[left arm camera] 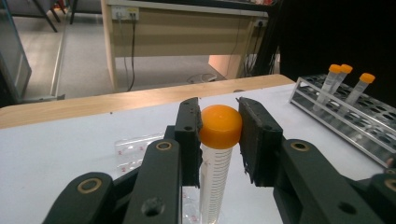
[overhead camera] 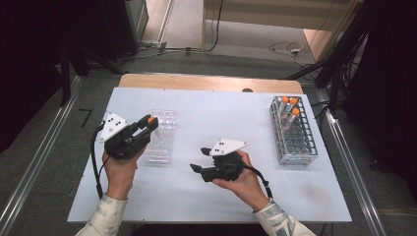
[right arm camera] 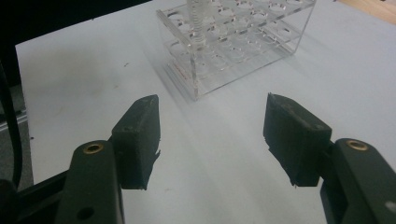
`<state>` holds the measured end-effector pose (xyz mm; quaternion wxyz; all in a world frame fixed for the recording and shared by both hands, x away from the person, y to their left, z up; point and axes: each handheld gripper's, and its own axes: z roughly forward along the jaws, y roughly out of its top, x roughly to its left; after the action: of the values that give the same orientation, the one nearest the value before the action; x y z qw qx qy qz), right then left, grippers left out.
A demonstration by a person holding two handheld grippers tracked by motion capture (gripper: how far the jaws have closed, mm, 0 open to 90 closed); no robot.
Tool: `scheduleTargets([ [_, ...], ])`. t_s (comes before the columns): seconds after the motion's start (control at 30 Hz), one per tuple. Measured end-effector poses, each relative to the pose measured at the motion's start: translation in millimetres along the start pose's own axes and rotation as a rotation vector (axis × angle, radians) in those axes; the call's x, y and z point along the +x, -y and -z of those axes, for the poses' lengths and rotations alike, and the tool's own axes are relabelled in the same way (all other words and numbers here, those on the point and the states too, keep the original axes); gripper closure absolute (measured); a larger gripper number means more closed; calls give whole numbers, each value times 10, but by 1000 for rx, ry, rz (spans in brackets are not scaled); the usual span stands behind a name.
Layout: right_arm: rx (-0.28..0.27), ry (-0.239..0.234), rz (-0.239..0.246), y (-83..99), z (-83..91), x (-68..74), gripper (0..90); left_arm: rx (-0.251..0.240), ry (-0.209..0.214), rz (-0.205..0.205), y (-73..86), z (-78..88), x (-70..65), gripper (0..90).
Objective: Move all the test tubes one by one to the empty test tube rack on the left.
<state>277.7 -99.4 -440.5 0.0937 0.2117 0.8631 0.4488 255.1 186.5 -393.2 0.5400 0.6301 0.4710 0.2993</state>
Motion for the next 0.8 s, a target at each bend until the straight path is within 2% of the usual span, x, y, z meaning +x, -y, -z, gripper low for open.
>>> scheduleTargets([
  [0.37, 5, 5, -3, 5, 3, -7, 352, 13, -62, -65, 38, -68, 23, 700],
  [0.8, 7, 4, -9, 22, 4, -10, 352, 66, -71, -85, 142, -172, 6, 698],
])
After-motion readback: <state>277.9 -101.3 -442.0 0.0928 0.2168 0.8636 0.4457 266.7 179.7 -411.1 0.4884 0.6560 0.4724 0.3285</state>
